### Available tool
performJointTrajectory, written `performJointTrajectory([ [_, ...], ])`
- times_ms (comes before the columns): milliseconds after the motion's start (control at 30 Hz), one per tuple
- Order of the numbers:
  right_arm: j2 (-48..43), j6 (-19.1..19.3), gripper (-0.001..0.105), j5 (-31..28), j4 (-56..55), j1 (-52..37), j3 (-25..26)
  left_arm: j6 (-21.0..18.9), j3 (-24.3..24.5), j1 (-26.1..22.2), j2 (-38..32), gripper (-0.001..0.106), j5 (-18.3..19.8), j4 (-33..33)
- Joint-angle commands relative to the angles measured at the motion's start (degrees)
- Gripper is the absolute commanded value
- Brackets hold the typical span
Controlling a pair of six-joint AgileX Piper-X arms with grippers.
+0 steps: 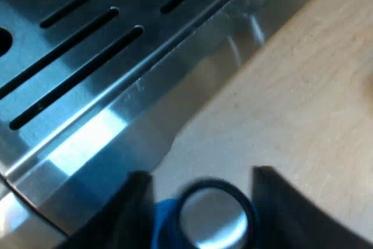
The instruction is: Grind coffee beans and then tamp
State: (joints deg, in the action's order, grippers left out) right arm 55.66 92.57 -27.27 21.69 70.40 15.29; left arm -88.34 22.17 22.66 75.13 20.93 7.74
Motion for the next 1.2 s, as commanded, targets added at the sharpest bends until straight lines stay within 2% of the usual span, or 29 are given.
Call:
performJointTrajectory([
  [33, 0.23, 0.66, 0.058, 0.62, 0.83, -0.24, 0.06, -0.59, -0.01, 0.04, -0.27, 0.056, 0.38, 0.30],
  [400, 0.23, -0.27, 0.058, 0.62, 0.83, -0.24, 0.06, -0.59, -0.01, 0.04, -1.42, 0.059, 1.99, 0.06],
  [633, 0.23, -0.27, 0.058, 0.79, 0.83, -0.24, 0.06, -0.59, -0.01, 0.04, -8.39, 0.059, 1.99, -0.59],
  [700, 0.23, -0.27, 0.058, 2.71, -0.19, -0.24, 0.72, -0.59, -0.01, 0.04, -10.38, 0.059, 1.99, -1.24],
  [833, 0.23, -0.27, 0.058, 7.42, -4.43, -0.24, 3.68, -0.89, -0.01, 0.04, -15.92, 0.059, 1.99, -5.93],
  [1067, 0.37, -0.70, 0.058, 8.56, -15.69, -0.24, 11.68, -6.04, 0.15, 0.04, -24.75, 0.059, 1.99, -14.85],
  [1200, 0.46, -1.23, 0.058, 10.70, -23.20, -0.24, 17.23, -6.96, 0.35, 0.04, -29.50, 0.059, 1.99, -17.51],
])
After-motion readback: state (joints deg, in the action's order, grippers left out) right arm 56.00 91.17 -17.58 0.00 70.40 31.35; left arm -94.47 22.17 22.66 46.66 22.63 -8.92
